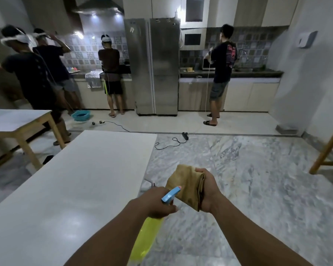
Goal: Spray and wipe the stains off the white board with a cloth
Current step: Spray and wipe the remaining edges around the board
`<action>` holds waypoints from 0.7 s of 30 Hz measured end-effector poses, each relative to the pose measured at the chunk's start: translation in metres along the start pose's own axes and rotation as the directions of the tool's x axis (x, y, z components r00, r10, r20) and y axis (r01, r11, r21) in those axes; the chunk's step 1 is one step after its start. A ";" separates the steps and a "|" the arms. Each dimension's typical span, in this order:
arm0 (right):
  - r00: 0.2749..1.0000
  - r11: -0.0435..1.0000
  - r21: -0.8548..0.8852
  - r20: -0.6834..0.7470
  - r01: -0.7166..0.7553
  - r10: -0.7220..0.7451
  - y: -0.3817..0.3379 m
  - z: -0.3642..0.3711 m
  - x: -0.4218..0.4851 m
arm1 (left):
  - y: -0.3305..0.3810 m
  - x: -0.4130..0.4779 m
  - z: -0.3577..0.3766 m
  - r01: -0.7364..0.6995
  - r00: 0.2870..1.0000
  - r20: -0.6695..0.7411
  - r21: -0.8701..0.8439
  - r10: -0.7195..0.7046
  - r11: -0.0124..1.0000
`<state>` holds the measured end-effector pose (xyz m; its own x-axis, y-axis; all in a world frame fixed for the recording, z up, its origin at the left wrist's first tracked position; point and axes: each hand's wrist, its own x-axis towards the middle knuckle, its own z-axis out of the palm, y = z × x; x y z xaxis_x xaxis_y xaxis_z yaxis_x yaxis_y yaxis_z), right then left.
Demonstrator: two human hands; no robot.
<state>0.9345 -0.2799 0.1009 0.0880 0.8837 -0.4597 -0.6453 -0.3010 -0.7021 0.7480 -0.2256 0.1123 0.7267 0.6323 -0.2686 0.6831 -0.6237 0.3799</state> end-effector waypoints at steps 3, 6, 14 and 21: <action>0.999 0.999 0.029 0.019 -0.032 0.032 -0.023 0.023 0.054 | -0.031 0.044 -0.027 0.030 0.999 -0.039 -0.040 -0.031 0.999; 0.997 0.997 0.031 0.041 -0.070 0.069 -0.038 0.042 0.106 | -0.058 0.075 -0.045 0.078 0.995 -0.061 -0.063 -0.082 0.995; 0.986 0.990 0.024 0.100 -0.139 0.136 -0.076 0.074 0.274 | -0.155 0.168 -0.090 0.254 0.950 -0.154 -0.129 -0.273 0.958; 0.969 0.959 -0.149 -0.097 -0.240 0.227 -0.109 0.060 0.500 | -0.257 0.288 -0.131 0.357 0.898 -0.176 -0.247 -0.404 0.901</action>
<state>1.0037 0.2157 -0.0197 0.0124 0.7529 -0.6580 -0.5272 -0.5542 -0.6441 0.7718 0.1771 0.0536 0.3633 0.9005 -0.2390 0.8569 -0.2223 0.4652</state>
